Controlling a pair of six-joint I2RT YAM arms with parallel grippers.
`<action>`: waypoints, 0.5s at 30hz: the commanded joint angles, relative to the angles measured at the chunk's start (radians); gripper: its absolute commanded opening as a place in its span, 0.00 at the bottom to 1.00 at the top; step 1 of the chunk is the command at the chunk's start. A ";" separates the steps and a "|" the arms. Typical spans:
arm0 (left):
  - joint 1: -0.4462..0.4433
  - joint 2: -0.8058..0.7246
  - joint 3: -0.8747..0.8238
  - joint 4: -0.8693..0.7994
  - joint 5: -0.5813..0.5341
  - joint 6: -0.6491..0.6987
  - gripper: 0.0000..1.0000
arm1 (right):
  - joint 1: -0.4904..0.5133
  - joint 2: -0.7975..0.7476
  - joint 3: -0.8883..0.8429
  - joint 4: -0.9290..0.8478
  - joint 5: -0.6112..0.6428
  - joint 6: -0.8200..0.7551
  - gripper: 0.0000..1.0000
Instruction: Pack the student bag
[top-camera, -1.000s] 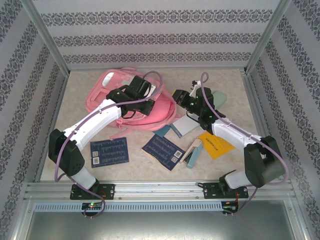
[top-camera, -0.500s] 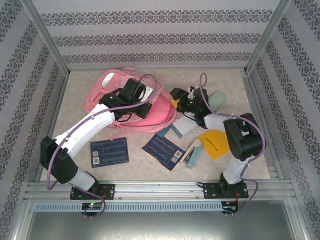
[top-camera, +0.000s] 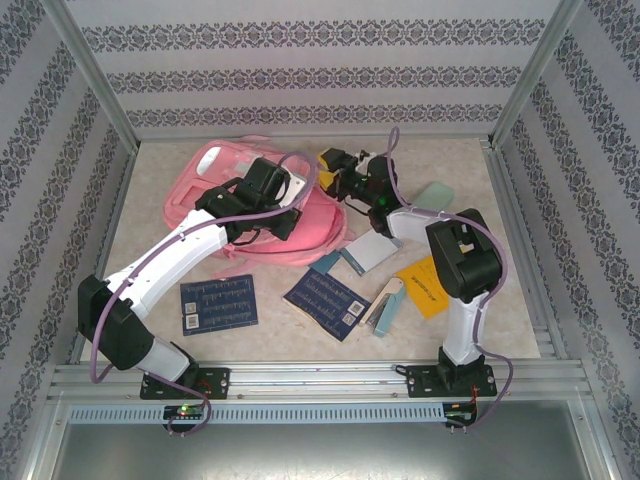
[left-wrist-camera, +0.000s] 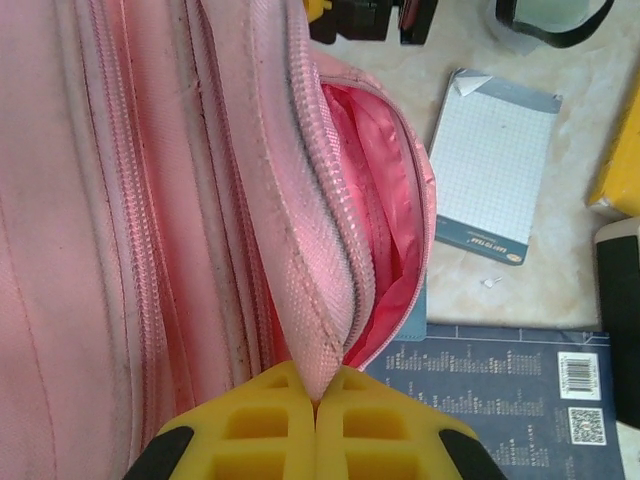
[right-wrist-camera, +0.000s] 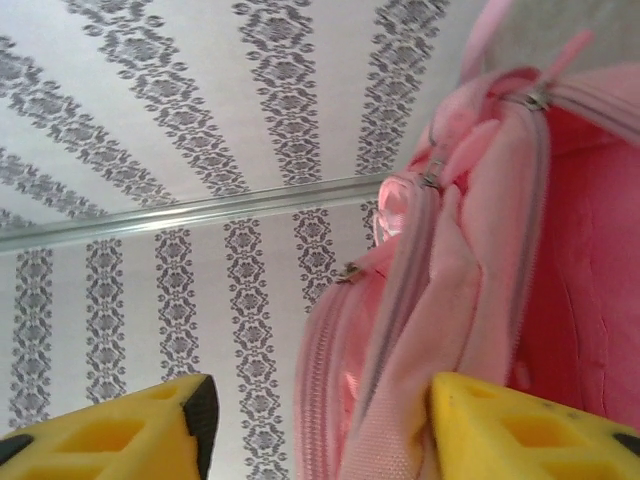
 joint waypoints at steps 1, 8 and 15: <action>0.004 -0.030 0.057 -0.003 -0.064 0.027 0.01 | 0.044 -0.025 0.006 -0.012 -0.031 0.024 0.52; 0.004 -0.018 0.072 -0.012 -0.088 0.038 0.00 | 0.056 -0.079 -0.024 -0.102 -0.038 -0.018 0.53; 0.004 -0.020 0.085 -0.024 -0.103 0.070 0.00 | 0.022 -0.126 -0.034 -0.285 -0.061 -0.151 0.73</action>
